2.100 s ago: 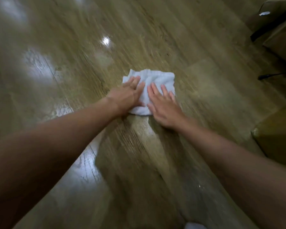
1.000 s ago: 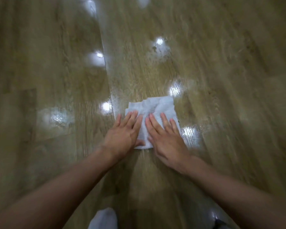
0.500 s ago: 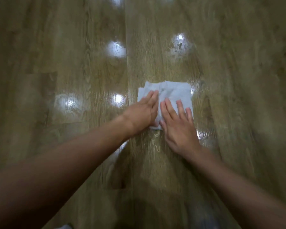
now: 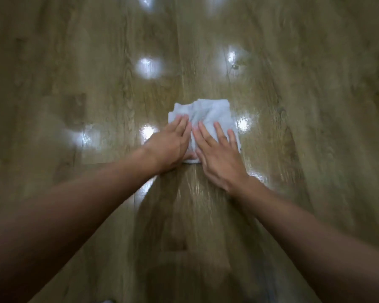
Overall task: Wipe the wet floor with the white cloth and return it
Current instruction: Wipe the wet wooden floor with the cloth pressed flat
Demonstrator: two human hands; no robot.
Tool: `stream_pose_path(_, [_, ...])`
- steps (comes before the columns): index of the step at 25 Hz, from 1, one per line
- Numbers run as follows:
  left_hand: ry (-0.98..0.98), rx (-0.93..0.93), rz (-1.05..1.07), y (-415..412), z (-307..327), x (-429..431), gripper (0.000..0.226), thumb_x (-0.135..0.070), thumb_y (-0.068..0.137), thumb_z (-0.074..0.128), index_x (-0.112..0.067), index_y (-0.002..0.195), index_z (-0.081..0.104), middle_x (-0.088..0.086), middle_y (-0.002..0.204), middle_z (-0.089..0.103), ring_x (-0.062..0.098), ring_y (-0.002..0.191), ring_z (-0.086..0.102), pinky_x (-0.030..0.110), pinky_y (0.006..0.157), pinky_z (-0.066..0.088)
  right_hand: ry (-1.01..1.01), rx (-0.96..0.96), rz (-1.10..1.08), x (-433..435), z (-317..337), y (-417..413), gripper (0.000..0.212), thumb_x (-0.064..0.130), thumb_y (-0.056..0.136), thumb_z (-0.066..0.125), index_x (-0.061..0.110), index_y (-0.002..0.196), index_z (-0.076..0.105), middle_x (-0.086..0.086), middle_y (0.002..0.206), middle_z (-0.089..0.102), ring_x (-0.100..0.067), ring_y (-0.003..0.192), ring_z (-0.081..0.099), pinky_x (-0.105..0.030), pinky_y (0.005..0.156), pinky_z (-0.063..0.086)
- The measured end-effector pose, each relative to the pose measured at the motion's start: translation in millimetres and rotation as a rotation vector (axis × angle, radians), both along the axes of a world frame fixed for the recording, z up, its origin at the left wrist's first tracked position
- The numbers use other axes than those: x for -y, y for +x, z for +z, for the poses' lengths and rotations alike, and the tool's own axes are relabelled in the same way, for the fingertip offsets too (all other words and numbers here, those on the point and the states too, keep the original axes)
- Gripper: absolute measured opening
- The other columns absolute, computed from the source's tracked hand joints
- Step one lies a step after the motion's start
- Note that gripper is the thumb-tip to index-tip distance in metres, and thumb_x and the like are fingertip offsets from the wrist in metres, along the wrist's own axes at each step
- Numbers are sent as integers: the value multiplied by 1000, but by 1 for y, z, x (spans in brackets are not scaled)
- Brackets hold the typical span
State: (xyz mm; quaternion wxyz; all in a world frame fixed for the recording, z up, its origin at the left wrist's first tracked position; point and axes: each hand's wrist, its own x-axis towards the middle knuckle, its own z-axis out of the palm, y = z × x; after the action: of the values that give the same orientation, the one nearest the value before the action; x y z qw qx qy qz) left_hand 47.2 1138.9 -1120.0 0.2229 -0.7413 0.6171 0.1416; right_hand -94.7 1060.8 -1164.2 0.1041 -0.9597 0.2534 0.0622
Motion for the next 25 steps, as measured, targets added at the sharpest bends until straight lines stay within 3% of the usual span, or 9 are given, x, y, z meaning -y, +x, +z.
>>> stream_pose_path(3, [32, 2, -30, -6, -14, -66, 82, -55, 98, 11, 8, 147, -7, 29, 156, -9, 37, 146, -12, 46, 121, 3, 29, -6, 42, -60, 0, -14, 55, 37, 100, 18, 22, 153, 20, 4, 160, 22, -31, 148, 12, -56, 116, 13])
stream_pose_path(5, [2, 19, -52, 15, -18, -61, 85, -58, 97, 11, 7, 148, -6, 28, 157, -8, 36, 147, -9, 46, 121, 4, 44, -22, 55, -45, 0, 8, 54, 38, 101, 19, 24, 153, 17, 5, 161, 18, -29, 149, 9, -56, 116, 11])
stream_pose_path(10, [21, -51, 210, 78, -3, -15, 83, -59, 97, 19, -3, 151, -8, 17, 160, -11, 28, 148, -9, 42, 121, -1, 168, -110, 3, 13, 11, 113, 56, 35, 103, 25, 26, 154, 5, 5, 163, 3, -30, 149, -2, -59, 116, 3])
stream_pose_path(15, [-194, -225, 185, 33, -21, -111, 74, -53, 99, 19, -6, 152, -1, 16, 160, -7, 28, 148, -9, 40, 121, -2, 84, 10, 147, -71, 6, 36, 54, 28, 102, 33, 21, 153, 19, 1, 161, 19, -31, 149, 10, -51, 117, 8])
stream_pose_path(18, [-270, -215, 246, 33, -28, -157, 65, -48, 101, 16, -11, 153, 3, 8, 162, -2, 21, 149, -5, 39, 120, -1, 86, -24, 167, -107, -1, 37, 59, 28, 99, 34, 22, 154, 13, 3, 161, 15, -29, 149, 7, -50, 116, 3])
stream_pose_path(23, [-234, -239, 406, 117, -29, -100, 61, -35, 104, 19, -7, 153, -3, 10, 161, -8, 24, 149, -9, 45, 119, -1, 57, -80, 169, -56, 5, 151, 55, 37, 104, 20, 25, 154, 1, 6, 163, 0, -27, 149, 1, -56, 116, 6])
stream_pose_path(25, [-200, -257, 428, 121, -26, -92, 61, -29, 104, 21, -3, 151, -6, 13, 160, -11, 28, 148, -11, 45, 120, -2, 70, -95, 150, -55, 7, 155, 55, 37, 104, 19, 25, 155, 1, 5, 163, 0, -26, 150, 0, -54, 118, 6])
